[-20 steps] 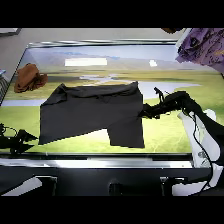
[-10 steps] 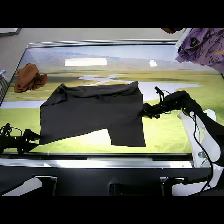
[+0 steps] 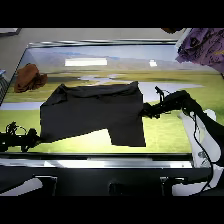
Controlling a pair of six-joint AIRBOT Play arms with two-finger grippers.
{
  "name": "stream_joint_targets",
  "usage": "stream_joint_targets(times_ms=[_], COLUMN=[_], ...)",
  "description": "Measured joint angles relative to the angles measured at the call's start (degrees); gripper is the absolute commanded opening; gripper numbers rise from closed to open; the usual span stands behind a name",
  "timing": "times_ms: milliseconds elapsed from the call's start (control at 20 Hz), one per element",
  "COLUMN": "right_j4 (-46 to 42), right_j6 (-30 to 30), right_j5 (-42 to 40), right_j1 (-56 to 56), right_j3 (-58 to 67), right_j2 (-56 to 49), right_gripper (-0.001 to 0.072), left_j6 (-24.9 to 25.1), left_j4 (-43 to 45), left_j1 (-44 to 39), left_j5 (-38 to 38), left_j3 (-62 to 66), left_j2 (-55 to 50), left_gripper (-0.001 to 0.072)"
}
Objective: Fold the clothes and pants, and hang the long-sleeved shirts on hangers.
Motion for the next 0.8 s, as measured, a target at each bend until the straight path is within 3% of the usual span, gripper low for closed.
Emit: stream_joint_targets(times_ms=[250, 450, 800], right_j4=[0.28, -1.68, -13.94], right_j6=[-0.66, 1.60, 16.04], right_j5=[0.28, 6.01, 12.90], right_j1=[1.14, 3.56, 4.79], right_j3=[1.99, 13.92, 47.87], right_j2=[3.45, 7.17, 13.18], right_gripper=[0.0029, 0.0028, 0.0028], left_j6=[0.33, -4.98, -16.70], left_j4=[-6.91, -7.87, 8.48], left_j1=[-4.22, -12.48, -23.61], left_j5=[-0.63, 2.97, 5.51], left_j3=[8.09, 25.73, 69.26], left_j2=[-0.02, -0.11, 1.14], left_gripper=[0.0013, 0.0013, 0.0013])
